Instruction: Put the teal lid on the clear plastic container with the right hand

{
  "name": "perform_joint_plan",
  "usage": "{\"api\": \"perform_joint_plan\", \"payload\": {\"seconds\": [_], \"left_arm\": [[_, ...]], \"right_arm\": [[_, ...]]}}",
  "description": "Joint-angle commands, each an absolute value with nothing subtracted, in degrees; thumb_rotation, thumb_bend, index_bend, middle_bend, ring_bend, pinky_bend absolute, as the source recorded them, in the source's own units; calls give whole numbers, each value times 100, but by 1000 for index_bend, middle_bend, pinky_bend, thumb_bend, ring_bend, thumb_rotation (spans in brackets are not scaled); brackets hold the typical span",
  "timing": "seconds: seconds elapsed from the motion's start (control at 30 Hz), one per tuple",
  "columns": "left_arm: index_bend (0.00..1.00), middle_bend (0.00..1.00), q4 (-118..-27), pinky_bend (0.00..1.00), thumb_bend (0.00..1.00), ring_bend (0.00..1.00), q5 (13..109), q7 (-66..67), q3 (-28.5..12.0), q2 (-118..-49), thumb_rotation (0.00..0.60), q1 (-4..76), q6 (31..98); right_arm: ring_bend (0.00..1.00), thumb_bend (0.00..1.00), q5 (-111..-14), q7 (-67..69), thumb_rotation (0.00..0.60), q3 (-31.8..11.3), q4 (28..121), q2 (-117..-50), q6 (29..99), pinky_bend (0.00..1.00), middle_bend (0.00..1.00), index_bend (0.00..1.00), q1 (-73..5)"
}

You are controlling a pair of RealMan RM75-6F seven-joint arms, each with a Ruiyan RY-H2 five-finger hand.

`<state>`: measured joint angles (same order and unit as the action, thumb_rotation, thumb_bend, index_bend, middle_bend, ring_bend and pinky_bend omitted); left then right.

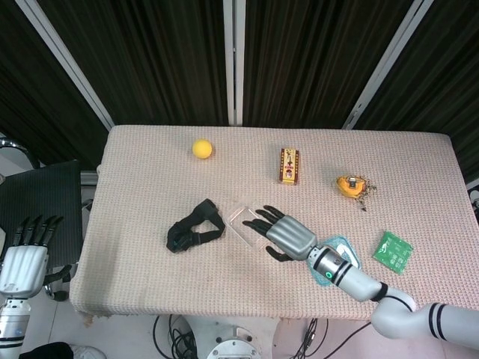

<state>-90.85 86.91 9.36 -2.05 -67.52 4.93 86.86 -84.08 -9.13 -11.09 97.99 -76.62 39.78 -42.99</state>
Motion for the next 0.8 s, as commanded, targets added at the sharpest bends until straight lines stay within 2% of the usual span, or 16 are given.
{"api": "perform_joint_plan", "payload": {"seconds": [0.03,0.1,0.2,0.57,0.8], "left_arm": [[95,99,-9078,0,0,34,8690,943,-206,-6760,600,494,8684],[96,99,-9075,0,0,34,8691,932,-200,-6771,600,498,8668],[95,99,-9047,0,0,34,8682,934,-196,-6791,600,508,8638],[95,99,-8943,0,0,34,8616,758,-198,-6810,600,550,8507],[95,99,-8885,0,0,34,8579,665,-189,-6841,600,557,8451]], "right_arm": [[0,704,-7765,-1267,600,-1428,9456,-8146,3533,0,183,0,-4835],[0,797,-7389,-1446,600,-1511,9283,-8334,3419,0,187,0,-5056],[0,850,-6857,-1715,600,-1553,8995,-8580,3344,0,193,0,-5331],[0,847,-5712,-2044,600,-1409,8210,-9095,3259,0,201,0,-5969],[0,835,-5780,-1741,600,-1179,8575,-8819,3181,0,239,0,-5934]]}}
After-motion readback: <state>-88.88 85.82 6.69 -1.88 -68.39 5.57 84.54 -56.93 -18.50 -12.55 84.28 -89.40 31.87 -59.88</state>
